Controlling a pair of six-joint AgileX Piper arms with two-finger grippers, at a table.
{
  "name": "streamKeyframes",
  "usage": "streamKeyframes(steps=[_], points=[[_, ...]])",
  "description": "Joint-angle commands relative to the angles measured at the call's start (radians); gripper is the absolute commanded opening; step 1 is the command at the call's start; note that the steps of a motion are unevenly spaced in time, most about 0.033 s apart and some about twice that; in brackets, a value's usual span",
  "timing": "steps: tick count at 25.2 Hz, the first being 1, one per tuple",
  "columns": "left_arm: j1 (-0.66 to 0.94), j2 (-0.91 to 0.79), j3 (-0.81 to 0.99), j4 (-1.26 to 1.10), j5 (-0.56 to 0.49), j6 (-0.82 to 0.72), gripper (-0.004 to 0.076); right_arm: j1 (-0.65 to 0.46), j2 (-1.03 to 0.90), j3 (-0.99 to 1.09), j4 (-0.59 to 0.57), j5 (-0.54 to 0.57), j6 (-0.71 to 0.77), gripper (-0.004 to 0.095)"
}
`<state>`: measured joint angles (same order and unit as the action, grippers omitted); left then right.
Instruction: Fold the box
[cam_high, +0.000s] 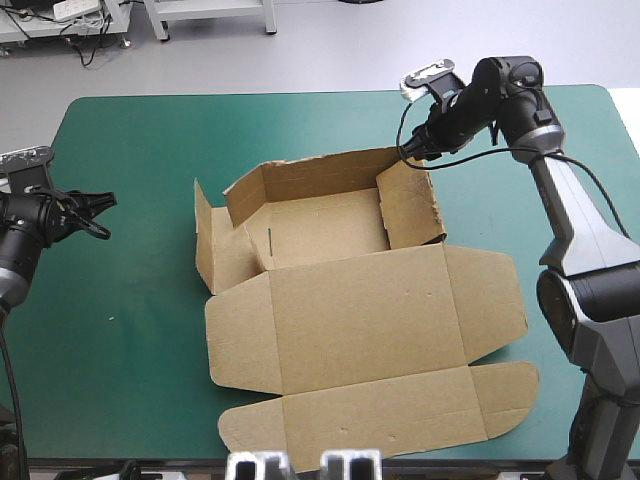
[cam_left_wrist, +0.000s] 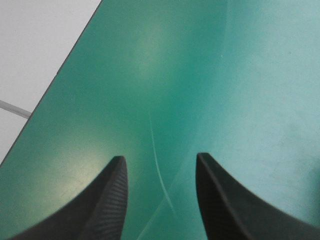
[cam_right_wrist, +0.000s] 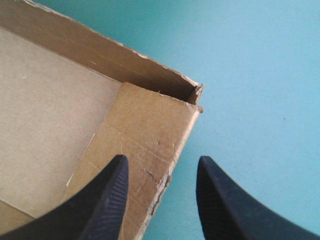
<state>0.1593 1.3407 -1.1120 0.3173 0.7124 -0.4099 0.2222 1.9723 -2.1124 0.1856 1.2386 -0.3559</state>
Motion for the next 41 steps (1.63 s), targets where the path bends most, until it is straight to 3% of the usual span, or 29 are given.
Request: streamKeyframes(steps=[1, 6, 10, 15, 18, 20, 23, 32, 38, 40, 41], points=[[0.0, -0.027, -0.028, 0.009, -0.037, 0.005, 0.0314, -0.003, -0.142, -0.041, 0.013, 0.019, 0.02, 0.0418], [0.0, -0.027, -0.028, 0.009, -0.035, 0.006, 0.0313, -0.003, -0.28, -0.038, 0.013, 0.019, 0.108, 0.0412], [0.0, -0.027, -0.028, 0.011, -0.037, 0.006, 0.0314, -0.003, -0.379, -0.038, 0.006, 0.01, 0.092, 0.0403], [0.0, -0.027, -0.028, 0.011, -0.039, 0.006, 0.0314, -0.003, -0.406, -0.038, 0.011, -0.102, 0.101, 0.0345], [0.0, -0.027, -0.028, 0.011, -0.039, 0.006, 0.0313, -0.003, -0.376, -0.038, 0.002, -0.057, 0.115, 0.0321], [0.0, -0.027, -0.028, 0.011, -0.03, 0.006, 0.0313, -0.003, -0.319, -0.027, -0.068, 0.017, 0.135, 0.0318], [0.0, -0.027, -0.028, 0.008, 0.016, 0.006, 0.0313, -0.003, -0.246, 0.031, -0.076, 0.017, 0.158, 0.0318], [0.0, -0.027, -0.028, 0.014, 0.073, 0.053, 0.0313, -0.003, -0.11, 0.253, -0.01, 0.013, 0.152, 0.0318], [0.0, -0.023, -0.028, 0.003, 0.084, 0.071, 0.0313, -0.003, -0.046, 0.273, 0.064, -0.003, 0.129, 0.0318], [0.0, -0.023, -0.028, -0.003, 0.087, 0.074, 0.0313, -0.003, -0.021, 0.273, 0.119, -0.003, 0.082, 0.0266], [0.0, -0.023, -0.028, -0.014, 0.089, 0.074, 0.0312, -0.003, -0.013, 0.273, 0.137, -0.003, 0.077, 0.0187]])
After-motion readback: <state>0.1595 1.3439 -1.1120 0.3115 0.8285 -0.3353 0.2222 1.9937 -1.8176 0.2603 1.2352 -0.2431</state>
